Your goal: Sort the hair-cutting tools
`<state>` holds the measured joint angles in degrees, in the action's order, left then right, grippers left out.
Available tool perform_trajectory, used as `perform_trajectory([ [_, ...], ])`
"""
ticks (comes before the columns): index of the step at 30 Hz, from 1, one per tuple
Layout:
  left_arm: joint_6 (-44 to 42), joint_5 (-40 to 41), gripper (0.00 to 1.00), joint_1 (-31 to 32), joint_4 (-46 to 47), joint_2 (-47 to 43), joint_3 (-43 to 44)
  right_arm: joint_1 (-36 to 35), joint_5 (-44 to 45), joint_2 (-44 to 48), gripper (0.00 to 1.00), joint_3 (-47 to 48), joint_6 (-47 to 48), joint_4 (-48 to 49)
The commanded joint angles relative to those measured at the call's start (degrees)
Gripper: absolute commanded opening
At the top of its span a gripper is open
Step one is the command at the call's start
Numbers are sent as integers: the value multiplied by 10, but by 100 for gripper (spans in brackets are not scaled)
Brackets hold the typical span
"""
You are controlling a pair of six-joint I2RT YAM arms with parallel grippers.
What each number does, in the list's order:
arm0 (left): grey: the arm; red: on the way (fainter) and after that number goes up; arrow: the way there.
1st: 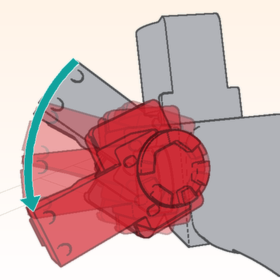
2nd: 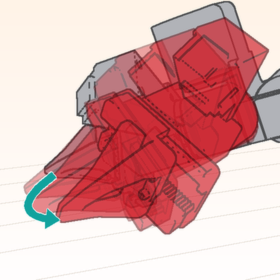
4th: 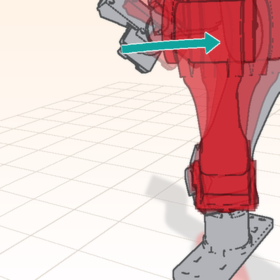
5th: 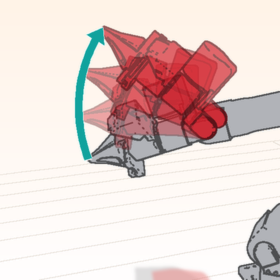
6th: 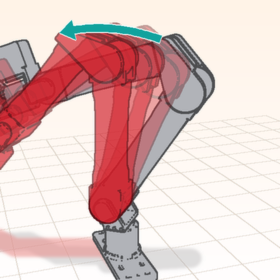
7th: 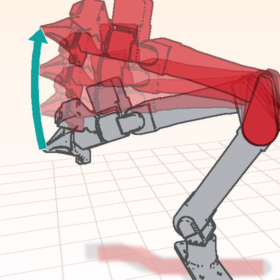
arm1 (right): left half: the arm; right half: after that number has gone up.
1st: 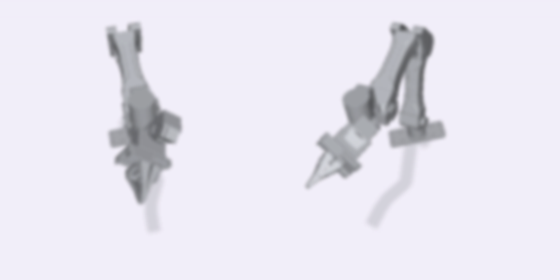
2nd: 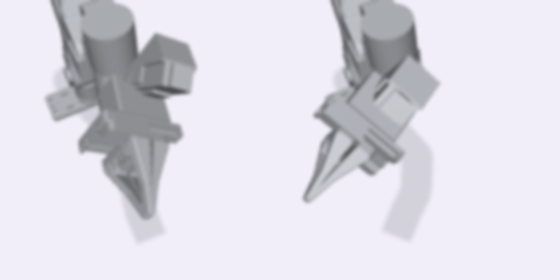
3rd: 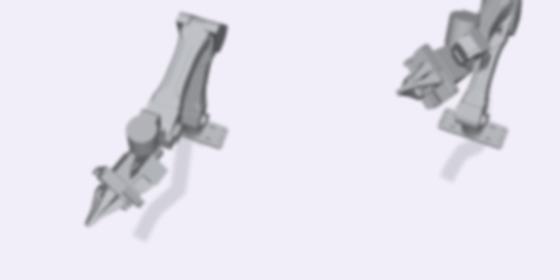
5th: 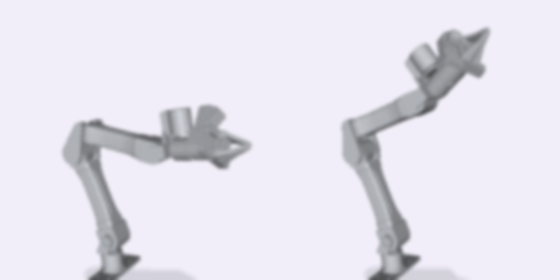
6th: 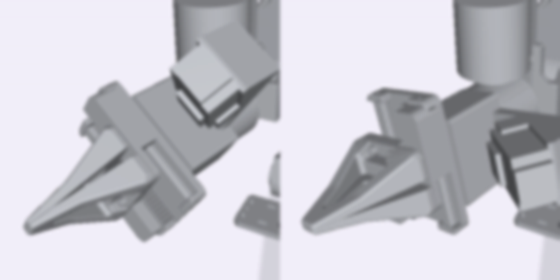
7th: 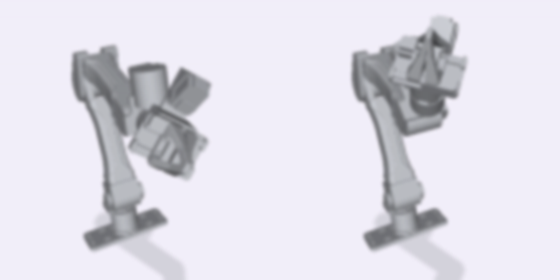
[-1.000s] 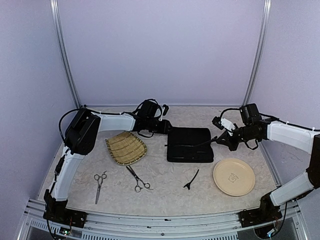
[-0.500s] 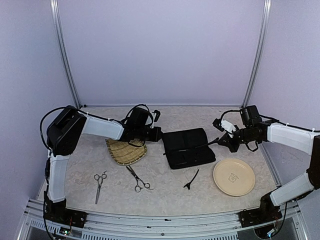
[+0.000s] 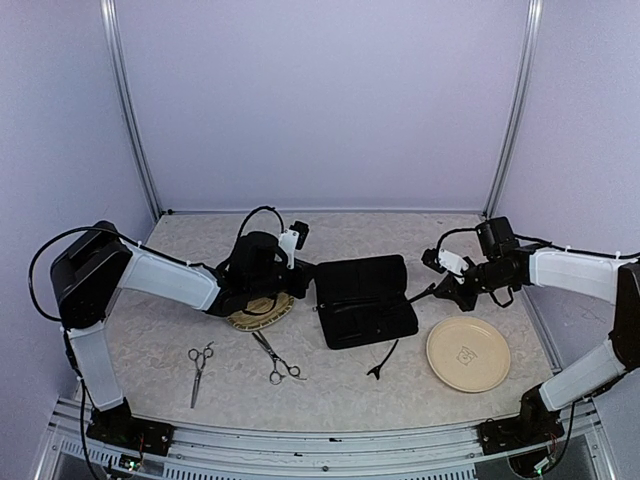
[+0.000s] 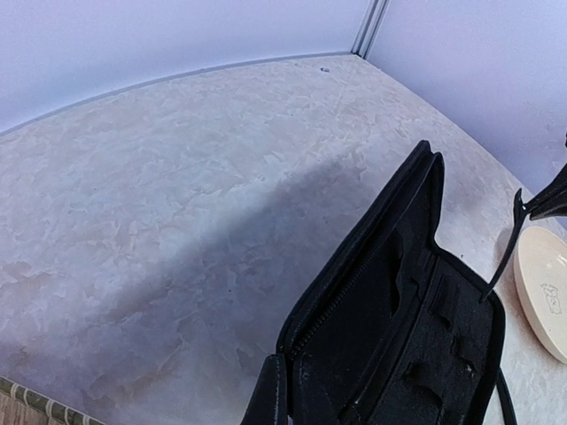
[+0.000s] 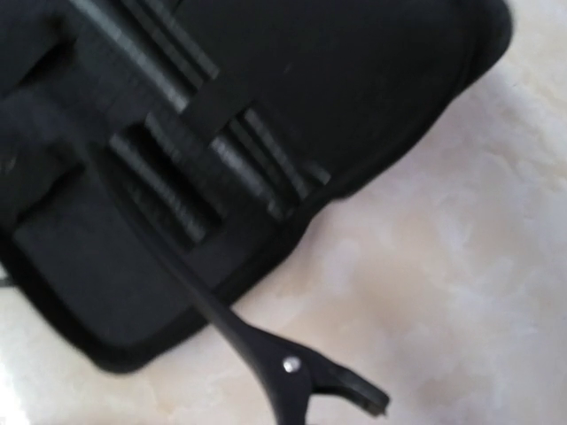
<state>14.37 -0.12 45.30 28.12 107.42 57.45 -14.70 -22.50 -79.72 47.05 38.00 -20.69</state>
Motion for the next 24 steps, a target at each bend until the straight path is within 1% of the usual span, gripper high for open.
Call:
perform_trajectory([
  [1, -14, 31, 0, 0, 65, -21, -8, 7, -8, 15, 0, -18, 24, -10],
  [7, -11, 24, 0, -1, 75, -11, -8, 7, -28, 17, 0, -27, 14, 0],
  [14, -1, 16, 0, -2, 83, -9, -10, 2, -31, -11, 0, -18, -8, 21],
  [19, 4, 16, 0, -2, 83, -9, -13, 0, -3, -16, 0, -19, 2, 25],
  [24, 9, 13, 0, -2, 86, -6, -17, 0, 4, -20, 0, -28, 8, 26],
])
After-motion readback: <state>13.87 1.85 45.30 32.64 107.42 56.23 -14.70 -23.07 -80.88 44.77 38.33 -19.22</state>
